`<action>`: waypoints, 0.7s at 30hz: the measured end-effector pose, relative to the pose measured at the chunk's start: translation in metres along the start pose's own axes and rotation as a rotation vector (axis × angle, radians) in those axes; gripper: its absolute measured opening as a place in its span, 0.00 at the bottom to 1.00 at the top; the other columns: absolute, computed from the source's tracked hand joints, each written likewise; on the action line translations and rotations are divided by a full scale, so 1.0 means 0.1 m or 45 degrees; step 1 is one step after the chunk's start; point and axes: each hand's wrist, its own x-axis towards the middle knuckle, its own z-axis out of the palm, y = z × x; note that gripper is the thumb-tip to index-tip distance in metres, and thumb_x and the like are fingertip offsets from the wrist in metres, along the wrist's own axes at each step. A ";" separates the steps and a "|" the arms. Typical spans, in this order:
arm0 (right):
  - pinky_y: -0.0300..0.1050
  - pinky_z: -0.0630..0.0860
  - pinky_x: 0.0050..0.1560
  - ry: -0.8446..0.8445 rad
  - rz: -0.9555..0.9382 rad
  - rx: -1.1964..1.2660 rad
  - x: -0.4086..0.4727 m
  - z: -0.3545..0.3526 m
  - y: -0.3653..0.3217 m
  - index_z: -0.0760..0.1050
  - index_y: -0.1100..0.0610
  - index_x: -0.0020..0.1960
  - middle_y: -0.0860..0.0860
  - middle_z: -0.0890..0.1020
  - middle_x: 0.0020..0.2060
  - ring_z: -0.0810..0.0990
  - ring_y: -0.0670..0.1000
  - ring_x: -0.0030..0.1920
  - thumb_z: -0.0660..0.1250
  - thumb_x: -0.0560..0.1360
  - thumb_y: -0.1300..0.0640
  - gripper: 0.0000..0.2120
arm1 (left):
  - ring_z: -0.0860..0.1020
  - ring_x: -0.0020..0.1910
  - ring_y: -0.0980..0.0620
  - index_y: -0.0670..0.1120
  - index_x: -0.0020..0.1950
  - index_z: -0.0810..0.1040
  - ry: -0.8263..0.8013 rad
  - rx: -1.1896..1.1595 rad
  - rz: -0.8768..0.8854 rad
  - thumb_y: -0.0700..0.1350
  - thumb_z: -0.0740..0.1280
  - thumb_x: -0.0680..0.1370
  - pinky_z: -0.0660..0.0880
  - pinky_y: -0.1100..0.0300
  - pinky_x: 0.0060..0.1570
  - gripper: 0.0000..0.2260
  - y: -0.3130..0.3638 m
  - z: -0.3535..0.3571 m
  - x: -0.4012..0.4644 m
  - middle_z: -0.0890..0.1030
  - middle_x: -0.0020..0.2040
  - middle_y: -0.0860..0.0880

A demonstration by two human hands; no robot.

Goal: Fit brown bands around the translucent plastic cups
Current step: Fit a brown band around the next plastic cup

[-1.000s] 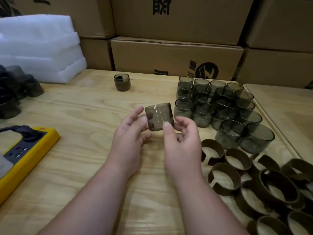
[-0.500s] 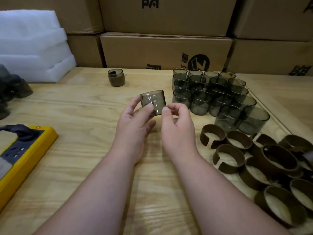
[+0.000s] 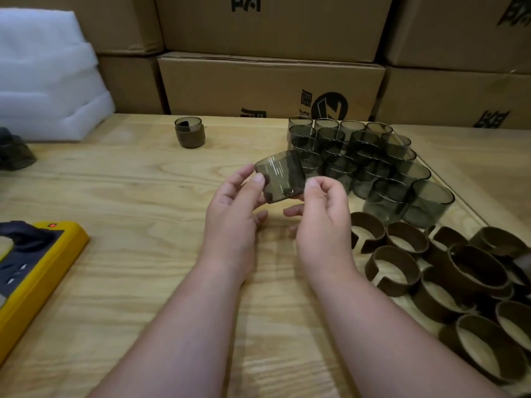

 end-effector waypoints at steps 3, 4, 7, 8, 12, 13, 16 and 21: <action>0.62 0.82 0.49 -0.012 0.036 -0.005 -0.01 -0.01 -0.01 0.74 0.47 0.53 0.45 0.85 0.44 0.85 0.50 0.43 0.58 0.84 0.48 0.07 | 0.81 0.52 0.51 0.51 0.61 0.81 -0.039 0.009 0.004 0.48 0.71 0.79 0.73 0.57 0.46 0.11 -0.02 0.01 -0.01 0.85 0.61 0.45; 0.63 0.82 0.51 -0.023 0.042 0.001 -0.02 -0.02 -0.02 0.75 0.47 0.53 0.48 0.85 0.45 0.85 0.50 0.44 0.58 0.84 0.49 0.07 | 0.82 0.52 0.51 0.50 0.62 0.80 -0.053 0.015 0.011 0.47 0.70 0.80 0.73 0.57 0.46 0.11 -0.03 0.01 -0.02 0.86 0.59 0.45; 0.61 0.82 0.53 -0.097 0.066 0.039 -0.04 -0.04 -0.04 0.75 0.47 0.55 0.46 0.85 0.47 0.85 0.49 0.47 0.63 0.78 0.41 0.12 | 0.83 0.52 0.50 0.51 0.65 0.77 -0.061 0.017 0.031 0.50 0.72 0.74 0.74 0.57 0.46 0.20 -0.02 0.00 -0.02 0.87 0.53 0.48; 0.59 0.82 0.54 -0.126 0.070 0.014 -0.04 -0.04 -0.05 0.75 0.47 0.57 0.46 0.84 0.48 0.85 0.48 0.48 0.65 0.74 0.38 0.17 | 0.83 0.52 0.50 0.51 0.66 0.76 -0.061 0.008 0.037 0.51 0.72 0.72 0.74 0.57 0.46 0.22 -0.01 0.00 -0.02 0.88 0.52 0.48; 0.47 0.81 0.47 -0.193 0.036 -0.048 -0.02 -0.03 -0.05 0.75 0.48 0.62 0.50 0.83 0.54 0.82 0.47 0.43 0.72 0.67 0.38 0.27 | 0.83 0.54 0.49 0.50 0.68 0.74 -0.039 -0.071 0.028 0.47 0.74 0.78 0.74 0.53 0.52 0.20 0.01 0.00 0.00 0.87 0.50 0.49; 0.47 0.80 0.46 -0.187 0.027 -0.026 -0.02 -0.03 -0.05 0.74 0.48 0.62 0.50 0.82 0.54 0.82 0.48 0.43 0.73 0.67 0.40 0.27 | 0.84 0.54 0.49 0.50 0.67 0.74 -0.039 -0.084 0.022 0.46 0.73 0.79 0.74 0.52 0.52 0.19 0.01 0.00 0.00 0.87 0.50 0.49; 0.47 0.81 0.47 -0.147 0.013 0.045 0.00 -0.04 -0.03 0.73 0.46 0.63 0.47 0.80 0.54 0.83 0.54 0.47 0.74 0.68 0.42 0.26 | 0.84 0.52 0.51 0.51 0.66 0.74 -0.043 -0.072 0.014 0.49 0.75 0.75 0.75 0.57 0.47 0.21 0.01 -0.01 0.00 0.87 0.50 0.49; 0.44 0.80 0.42 -0.103 0.032 0.148 0.02 -0.07 -0.03 0.73 0.48 0.58 0.50 0.83 0.51 0.84 0.54 0.45 0.73 0.72 0.43 0.19 | 0.85 0.50 0.54 0.53 0.66 0.75 -0.035 -0.050 0.041 0.47 0.75 0.77 0.73 0.57 0.46 0.18 0.00 0.00 -0.02 0.88 0.52 0.51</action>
